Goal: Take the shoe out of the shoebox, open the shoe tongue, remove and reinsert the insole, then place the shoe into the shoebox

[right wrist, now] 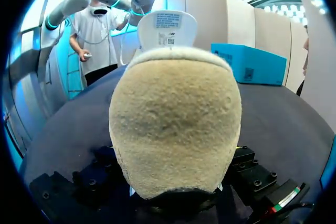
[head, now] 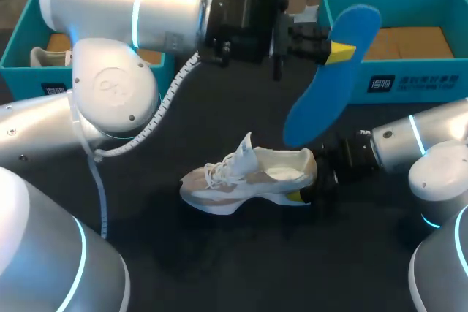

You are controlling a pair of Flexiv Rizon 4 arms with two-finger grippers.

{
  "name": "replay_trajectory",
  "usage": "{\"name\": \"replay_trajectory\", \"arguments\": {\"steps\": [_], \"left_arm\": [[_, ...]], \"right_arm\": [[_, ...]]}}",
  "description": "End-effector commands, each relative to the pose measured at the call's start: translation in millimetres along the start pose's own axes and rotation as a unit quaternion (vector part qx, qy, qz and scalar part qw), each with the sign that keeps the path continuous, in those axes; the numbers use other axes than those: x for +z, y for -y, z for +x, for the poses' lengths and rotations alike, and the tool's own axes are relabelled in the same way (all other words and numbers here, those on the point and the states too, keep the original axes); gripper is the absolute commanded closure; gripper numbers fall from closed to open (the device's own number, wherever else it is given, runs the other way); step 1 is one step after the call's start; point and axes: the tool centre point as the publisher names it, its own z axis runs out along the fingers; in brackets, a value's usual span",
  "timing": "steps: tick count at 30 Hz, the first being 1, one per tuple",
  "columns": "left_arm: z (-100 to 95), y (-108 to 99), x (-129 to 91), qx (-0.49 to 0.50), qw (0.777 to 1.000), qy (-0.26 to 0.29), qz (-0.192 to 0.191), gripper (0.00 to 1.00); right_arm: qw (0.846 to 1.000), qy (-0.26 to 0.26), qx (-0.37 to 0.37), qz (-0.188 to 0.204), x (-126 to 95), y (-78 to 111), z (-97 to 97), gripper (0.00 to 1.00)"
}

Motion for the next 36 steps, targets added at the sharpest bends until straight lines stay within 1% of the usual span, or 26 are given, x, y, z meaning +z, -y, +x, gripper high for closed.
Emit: {"name": "replay_trajectory", "arguments": {"steps": [1, 5, 9, 11, 12, 15, 25, 30, 36], "left_arm": [[7.2, 15, -8, -0.033, 0.999, -0.003, 0.029, 1.00], [15.3, 29, -12, -0.087, 0.995, -0.007, 0.038, 1.00], [29.2, 40, -16, -0.144, 0.988, -0.030, 0.040, 1.00], [36.3, 44, -19, -0.157, 0.986, -0.039, 0.038, 1.00], [39.3, 45, -20, -0.166, 0.984, -0.044, 0.043, 1.00], [45.1, 48, -25, -0.186, 0.980, -0.048, 0.050, 1.00], [61.1, 61, -46, -0.269, 0.955, -0.061, 0.109, 1.00], [67.6, 66, -55, -0.301, 0.942, -0.069, 0.128, 1.00], [72.7, 64, -59, -0.321, 0.937, -0.062, 0.125, 1.00]], "right_arm": [[1.000, 0.000, 0.001, 0.002, 2, 1.3, -0.4, 1.00], [1.000, 0.000, 0.001, 0.002, 2, 1.3, -0.4, 1.00], [1.000, 0.000, 0.001, 0.002, 2, 1.3, -0.4, 1.00], [1.000, 0.000, 0.001, 0.002, 2, 1.3, -0.4, 1.00], [1.000, 0.000, 0.001, 0.002, 2, 1.3, -0.4, 1.00], [1.000, 0.000, 0.001, 0.002, 2, 1.3, -0.4, 1.00], [1.000, 0.000, 0.001, 0.002, 2, 1.3, -0.4, 1.00], [1.000, 0.000, 0.001, 0.002, 2, 1.3, -0.4, 1.00], [1.000, 0.000, 0.001, 0.002, 2, 1.3, -0.4, 1.00]]}}
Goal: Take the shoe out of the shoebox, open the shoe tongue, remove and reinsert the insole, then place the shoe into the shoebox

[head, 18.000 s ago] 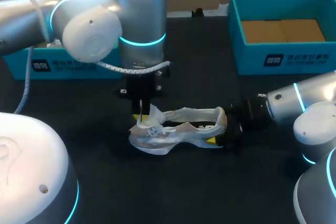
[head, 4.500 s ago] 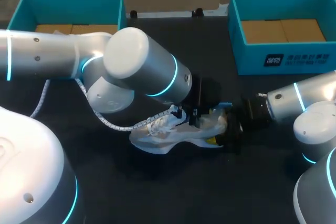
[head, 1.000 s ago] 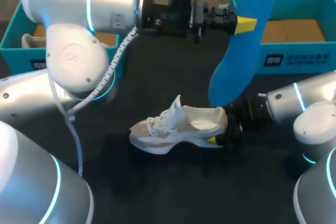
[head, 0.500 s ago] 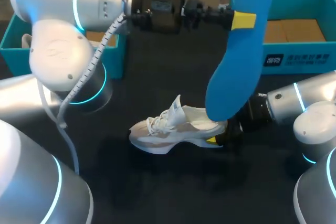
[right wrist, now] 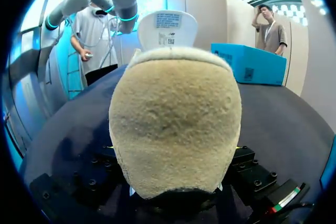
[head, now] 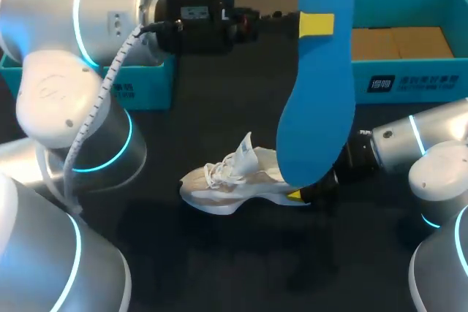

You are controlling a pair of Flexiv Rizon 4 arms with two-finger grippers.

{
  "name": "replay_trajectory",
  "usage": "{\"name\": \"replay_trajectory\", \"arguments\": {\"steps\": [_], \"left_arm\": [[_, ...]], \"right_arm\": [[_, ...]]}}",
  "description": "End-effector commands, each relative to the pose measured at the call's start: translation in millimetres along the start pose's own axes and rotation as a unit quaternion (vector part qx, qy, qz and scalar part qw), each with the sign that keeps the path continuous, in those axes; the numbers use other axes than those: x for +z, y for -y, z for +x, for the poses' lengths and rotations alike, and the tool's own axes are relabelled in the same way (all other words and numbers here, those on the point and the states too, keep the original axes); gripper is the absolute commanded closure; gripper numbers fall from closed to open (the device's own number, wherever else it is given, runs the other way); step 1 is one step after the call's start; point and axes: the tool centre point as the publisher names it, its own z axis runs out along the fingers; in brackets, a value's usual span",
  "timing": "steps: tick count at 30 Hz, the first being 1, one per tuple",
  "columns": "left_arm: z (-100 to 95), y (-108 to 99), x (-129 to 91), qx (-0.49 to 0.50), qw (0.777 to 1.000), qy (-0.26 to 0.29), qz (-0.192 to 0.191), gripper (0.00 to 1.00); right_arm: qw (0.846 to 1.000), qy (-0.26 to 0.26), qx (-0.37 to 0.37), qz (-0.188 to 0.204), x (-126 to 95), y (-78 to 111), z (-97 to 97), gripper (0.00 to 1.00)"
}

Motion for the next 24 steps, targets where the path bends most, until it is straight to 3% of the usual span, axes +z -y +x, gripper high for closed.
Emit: {"name": "replay_trajectory", "arguments": {"steps": [1, 24], "left_arm": [[6.4, -11, -9, -0.010, 1.000, 0.006, 0.006, 1.00], [22.4, -42, -10, -0.051, 0.998, 0.002, 0.021, 1.00]], "right_arm": [[1.000, 0.000, 0.001, 0.002, 2, 1.2, -0.4, 1.00], [1.000, 0.000, 0.001, 0.002, 2, 1.2, -0.4, 1.00]]}}
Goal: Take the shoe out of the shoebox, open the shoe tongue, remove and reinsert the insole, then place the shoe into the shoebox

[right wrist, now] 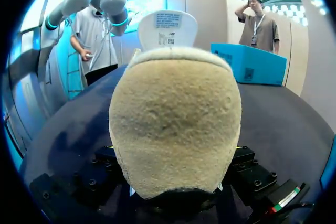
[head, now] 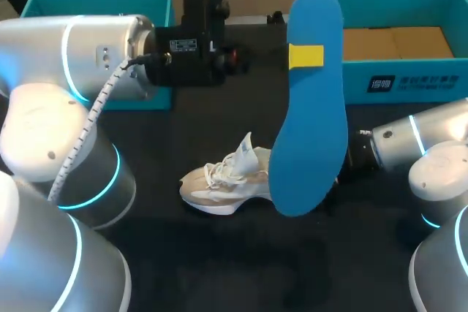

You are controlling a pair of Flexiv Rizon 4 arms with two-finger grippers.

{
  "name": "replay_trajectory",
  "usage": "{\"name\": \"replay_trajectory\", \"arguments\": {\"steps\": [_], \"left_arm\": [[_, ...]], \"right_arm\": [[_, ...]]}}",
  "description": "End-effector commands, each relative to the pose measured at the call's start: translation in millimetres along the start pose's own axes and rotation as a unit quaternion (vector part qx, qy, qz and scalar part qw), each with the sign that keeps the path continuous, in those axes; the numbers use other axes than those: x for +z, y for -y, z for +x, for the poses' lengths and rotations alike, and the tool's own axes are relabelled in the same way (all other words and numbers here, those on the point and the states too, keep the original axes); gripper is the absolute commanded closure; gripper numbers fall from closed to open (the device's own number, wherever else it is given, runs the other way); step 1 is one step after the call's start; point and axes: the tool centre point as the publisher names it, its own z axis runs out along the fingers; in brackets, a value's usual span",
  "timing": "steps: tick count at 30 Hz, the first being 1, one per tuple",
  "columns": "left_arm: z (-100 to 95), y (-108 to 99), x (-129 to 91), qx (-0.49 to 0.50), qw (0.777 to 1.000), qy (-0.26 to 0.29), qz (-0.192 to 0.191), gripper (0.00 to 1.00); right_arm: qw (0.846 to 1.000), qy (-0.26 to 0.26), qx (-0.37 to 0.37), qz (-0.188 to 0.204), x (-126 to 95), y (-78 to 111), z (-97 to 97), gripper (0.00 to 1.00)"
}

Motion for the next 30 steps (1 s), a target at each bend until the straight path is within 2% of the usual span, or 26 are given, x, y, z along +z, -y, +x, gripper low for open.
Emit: {"name": "replay_trajectory", "arguments": {"steps": [1, 30], "left_arm": [[1.8, -10.6, -2.8, -0.002, 1.000, 0.013, 0.011, 1.00], [-0.1, -10.7, -2.5, -0.002, 1.000, 0.017, 0.015, 1.00]], "right_arm": [[1.000, 0.000, 0.001, 0.002, 2.0, 1.2, -0.4, 1.00], [1.000, 0.000, 0.001, 0.002, 2.0, 1.2, -0.4, 1.00]]}}
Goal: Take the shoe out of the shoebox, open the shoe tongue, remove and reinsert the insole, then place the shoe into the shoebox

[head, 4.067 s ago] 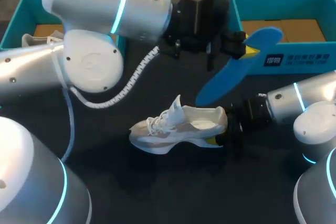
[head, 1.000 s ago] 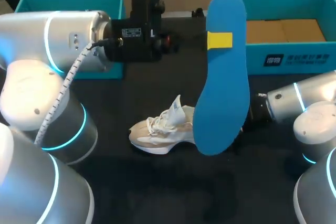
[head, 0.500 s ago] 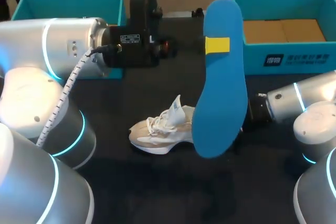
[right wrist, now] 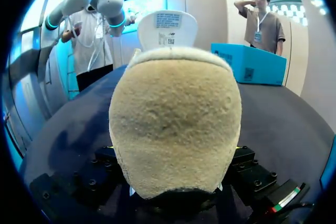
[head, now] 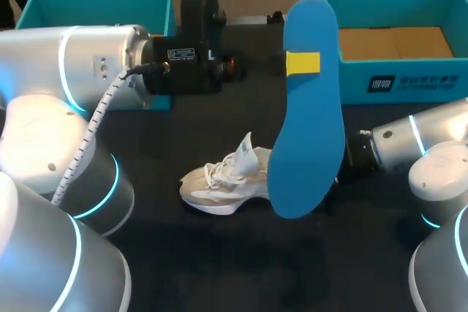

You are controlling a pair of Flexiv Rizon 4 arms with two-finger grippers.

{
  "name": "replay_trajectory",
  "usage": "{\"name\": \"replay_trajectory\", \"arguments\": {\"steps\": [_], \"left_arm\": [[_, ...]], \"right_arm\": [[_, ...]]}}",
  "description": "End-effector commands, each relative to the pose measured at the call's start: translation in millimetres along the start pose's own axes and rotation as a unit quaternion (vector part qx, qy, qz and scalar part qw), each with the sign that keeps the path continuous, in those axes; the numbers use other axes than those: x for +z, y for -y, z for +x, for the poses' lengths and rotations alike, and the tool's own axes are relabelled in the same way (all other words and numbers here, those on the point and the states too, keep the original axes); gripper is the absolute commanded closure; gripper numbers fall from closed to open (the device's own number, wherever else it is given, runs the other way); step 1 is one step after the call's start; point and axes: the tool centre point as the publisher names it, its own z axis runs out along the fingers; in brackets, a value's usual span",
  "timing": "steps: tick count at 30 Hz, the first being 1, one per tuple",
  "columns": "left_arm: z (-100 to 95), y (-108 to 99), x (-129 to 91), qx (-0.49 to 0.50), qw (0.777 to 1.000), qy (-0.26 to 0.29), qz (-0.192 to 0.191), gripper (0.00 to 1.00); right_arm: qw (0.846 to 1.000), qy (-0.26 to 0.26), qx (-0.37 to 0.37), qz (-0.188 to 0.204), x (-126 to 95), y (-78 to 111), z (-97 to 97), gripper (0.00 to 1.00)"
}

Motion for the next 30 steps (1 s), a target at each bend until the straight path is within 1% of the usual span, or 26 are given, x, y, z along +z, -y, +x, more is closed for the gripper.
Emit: {"name": "replay_trajectory", "arguments": {"steps": [1, 3, 5, 6, 12, 16, 24, 30], "left_arm": [[4.8, -5, 1, 0.000, 1.000, 0.003, 0.006, 1.00], [4.8, -5, 1, 0.000, 1.000, 0.003, 0.006, 1.00], [4.8, -5, 1, 0.000, 1.000, 0.003, 0.006, 1.00], [4.8, -5, 1, 0.000, 1.000, 0.003, 0.006, 1.00], [4.8, -5, 1, 0.000, 1.000, 0.003, 0.006, 1.00], [4.8, -5, 1, 0.000, 1.000, 0.003, 0.006, 1.00], [4.8, -5, 1, 0.000, 1.000, 0.003, 0.006, 1.00], [4.8, -5, 1, 0.000, 1.000, 0.003, 0.006, 1.00]], "right_arm": [[1.000, 0.000, 0.001, 0.002, 2, 1.2, -0.4, 1.00], [1.000, 0.000, 0.001, 0.002, 2, 1.2, -0.4, 1.00], [1.000, 0.000, 0.001, 0.002, 2, 1.2, -0.4, 0.53], [1.000, 0.000, 0.001, 0.002, 2, 1.2, -0.4, 0.00], [1.000, 0.000, 0.001, 0.002, 1, 0.0, -0.8, 0.00], [1.000, 0.000, 0.006, 0.019, -7, -6.8, -1.8, 0.00], [0.998, 0.018, 0.018, 0.049, -27, -18.4, 4.4, 0.00], [0.993, 0.025, 0.044, 0.106, -40, -29.7, 9.2, 0.00]]}}
